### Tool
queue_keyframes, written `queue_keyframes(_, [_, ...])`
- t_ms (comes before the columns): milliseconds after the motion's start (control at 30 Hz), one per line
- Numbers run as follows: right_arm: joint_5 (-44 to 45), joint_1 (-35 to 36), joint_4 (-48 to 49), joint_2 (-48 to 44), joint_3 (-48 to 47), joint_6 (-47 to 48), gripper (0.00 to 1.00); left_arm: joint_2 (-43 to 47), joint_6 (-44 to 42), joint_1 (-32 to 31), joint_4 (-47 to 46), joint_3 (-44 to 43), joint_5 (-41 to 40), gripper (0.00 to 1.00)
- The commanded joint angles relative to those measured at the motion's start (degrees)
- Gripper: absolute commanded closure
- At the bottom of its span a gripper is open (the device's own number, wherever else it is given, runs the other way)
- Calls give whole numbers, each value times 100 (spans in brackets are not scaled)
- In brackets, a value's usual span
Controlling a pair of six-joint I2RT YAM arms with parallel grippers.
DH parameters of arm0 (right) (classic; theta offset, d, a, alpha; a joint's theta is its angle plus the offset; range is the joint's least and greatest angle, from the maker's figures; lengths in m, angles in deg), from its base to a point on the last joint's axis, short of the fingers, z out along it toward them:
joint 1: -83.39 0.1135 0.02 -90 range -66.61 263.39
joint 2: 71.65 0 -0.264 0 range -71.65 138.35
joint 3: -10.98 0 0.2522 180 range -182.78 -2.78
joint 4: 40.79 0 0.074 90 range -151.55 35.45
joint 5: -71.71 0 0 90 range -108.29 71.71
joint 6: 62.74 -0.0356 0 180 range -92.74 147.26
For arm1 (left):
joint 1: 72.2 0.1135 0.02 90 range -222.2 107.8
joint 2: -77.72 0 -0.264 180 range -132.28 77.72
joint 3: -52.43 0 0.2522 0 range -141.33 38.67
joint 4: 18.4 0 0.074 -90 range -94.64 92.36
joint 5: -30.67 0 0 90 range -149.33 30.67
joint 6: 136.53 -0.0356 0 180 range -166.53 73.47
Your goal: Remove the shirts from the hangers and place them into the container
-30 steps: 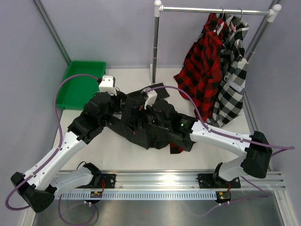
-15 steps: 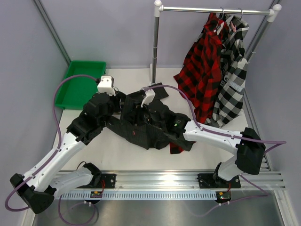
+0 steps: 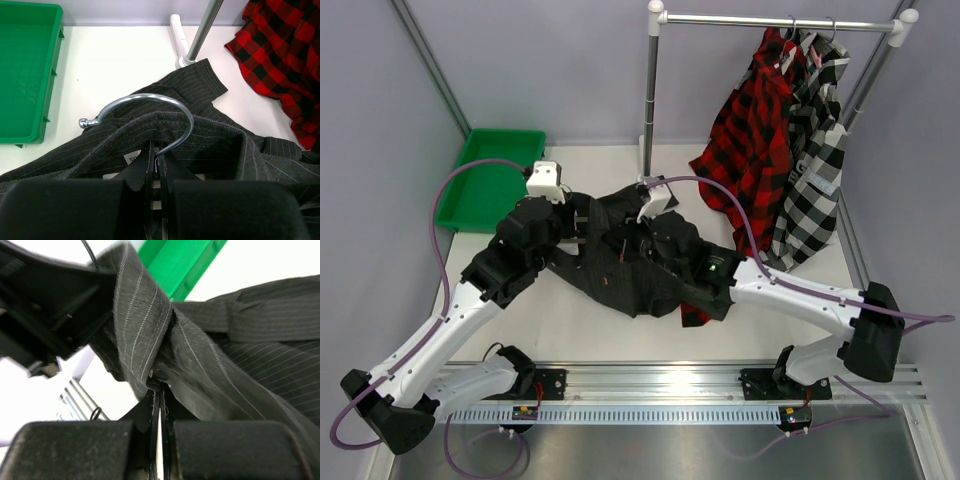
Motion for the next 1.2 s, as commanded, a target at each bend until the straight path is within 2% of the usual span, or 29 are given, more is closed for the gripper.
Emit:
queue_keyframes(0, [652, 44, -205, -542, 36, 289, 100, 117, -67, 17, -560, -17, -131, 100])
queue_keyframes(400, [1997, 35, -1365, -1535, 247, 764, 100, 143, -137, 17, -569, -17, -113, 100])
queue_keyframes(767, [2692, -193, -2095, -2493, 291, 1133, 100, 143, -190, 8, -569, -8, -201, 100])
queue_keyframes(1000, [2859, -439, -2403, -2889, 326, 1309, 100, 135, -225, 8, -587, 18, -280, 100])
queue_keyframes(1167, [2598, -545, -2553, -2881, 344, 1423, 100, 126, -252, 17, -604, 18, -298, 100])
